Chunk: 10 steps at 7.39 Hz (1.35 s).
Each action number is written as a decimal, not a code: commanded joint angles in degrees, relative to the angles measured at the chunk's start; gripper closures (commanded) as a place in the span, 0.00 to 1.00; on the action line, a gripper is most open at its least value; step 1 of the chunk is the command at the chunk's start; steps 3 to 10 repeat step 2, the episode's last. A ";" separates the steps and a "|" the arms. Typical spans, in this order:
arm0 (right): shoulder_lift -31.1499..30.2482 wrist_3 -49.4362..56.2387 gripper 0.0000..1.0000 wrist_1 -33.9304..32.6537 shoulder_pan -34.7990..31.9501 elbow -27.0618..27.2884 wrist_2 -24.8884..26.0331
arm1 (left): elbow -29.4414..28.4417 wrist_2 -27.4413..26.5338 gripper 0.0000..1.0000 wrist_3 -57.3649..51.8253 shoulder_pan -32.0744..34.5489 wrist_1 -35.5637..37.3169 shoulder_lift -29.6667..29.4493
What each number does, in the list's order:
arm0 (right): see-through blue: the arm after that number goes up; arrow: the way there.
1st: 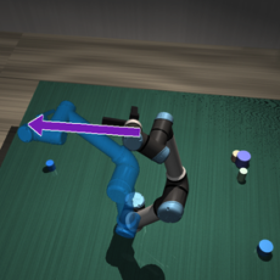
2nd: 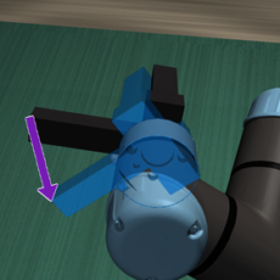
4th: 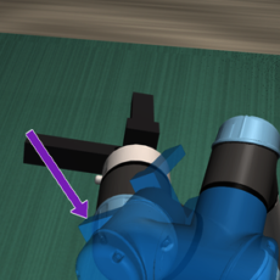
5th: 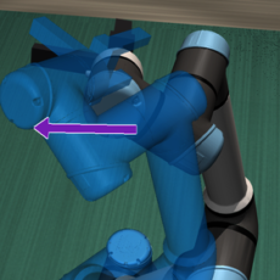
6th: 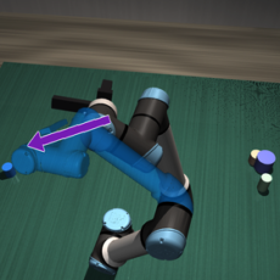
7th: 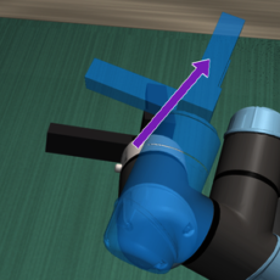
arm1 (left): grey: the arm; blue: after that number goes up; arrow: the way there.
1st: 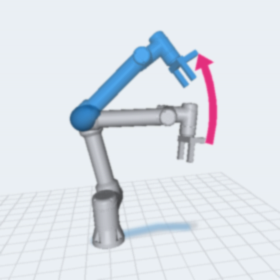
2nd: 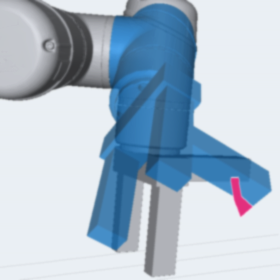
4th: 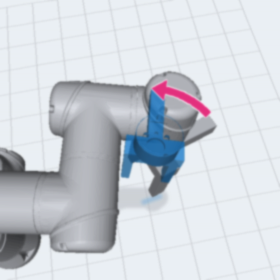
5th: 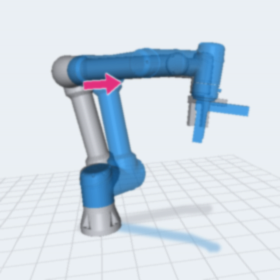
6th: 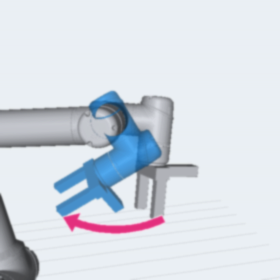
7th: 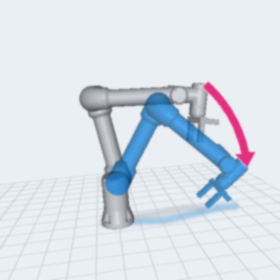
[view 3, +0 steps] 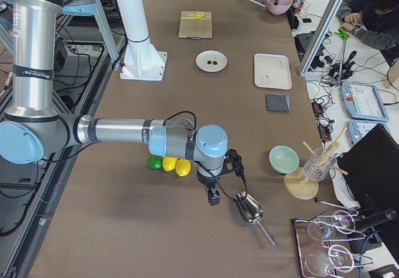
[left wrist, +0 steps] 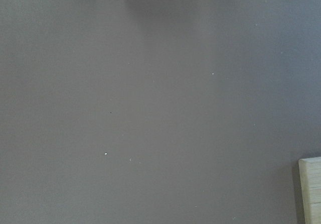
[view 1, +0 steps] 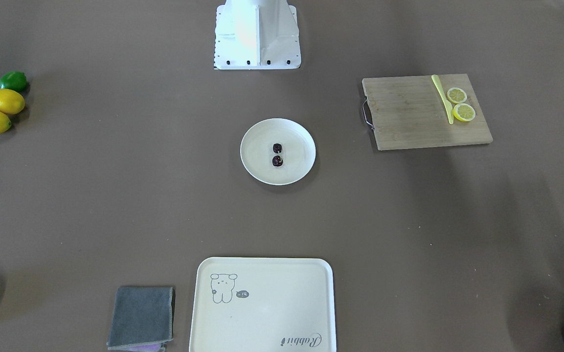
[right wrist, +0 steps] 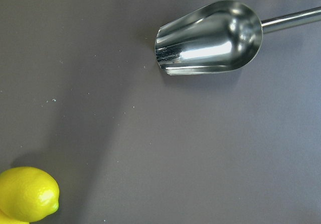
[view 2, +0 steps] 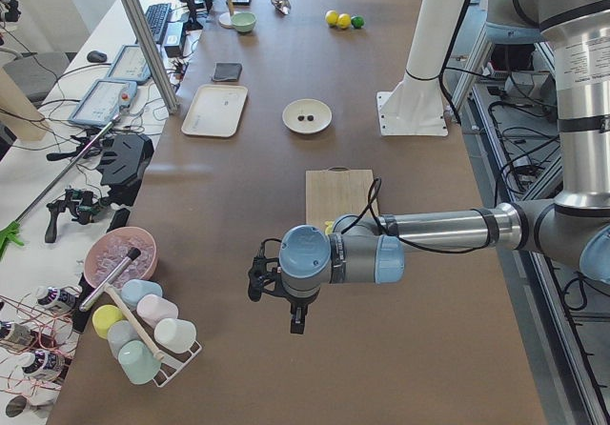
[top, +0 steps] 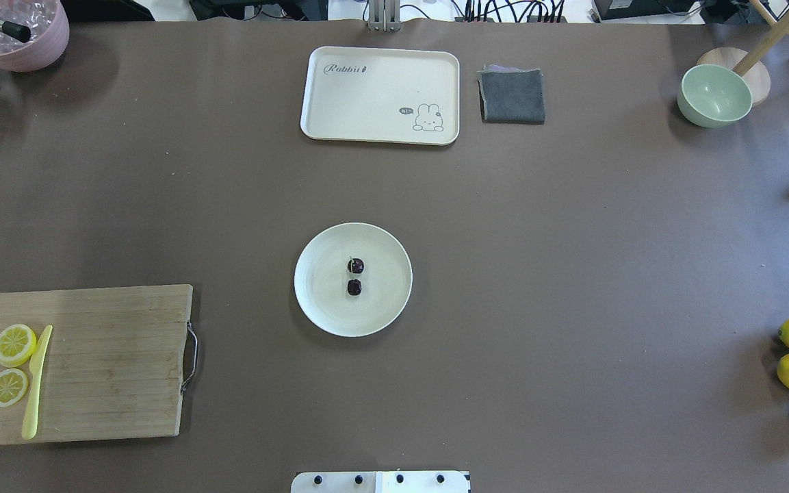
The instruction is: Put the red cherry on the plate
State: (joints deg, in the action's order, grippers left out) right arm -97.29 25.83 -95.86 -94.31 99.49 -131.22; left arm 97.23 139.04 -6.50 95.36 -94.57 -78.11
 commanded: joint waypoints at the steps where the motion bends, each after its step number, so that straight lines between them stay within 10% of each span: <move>1: 0.00 0.01 0.00 0.06 0.00 0.00 0.00 | -0.02 0.00 0.02 -0.09 0.00 0.00 -0.02; 10: 0.00 0.01 0.00 0.06 0.00 0.00 0.00 | -0.02 0.00 0.02 0.00 0.00 0.00 -0.02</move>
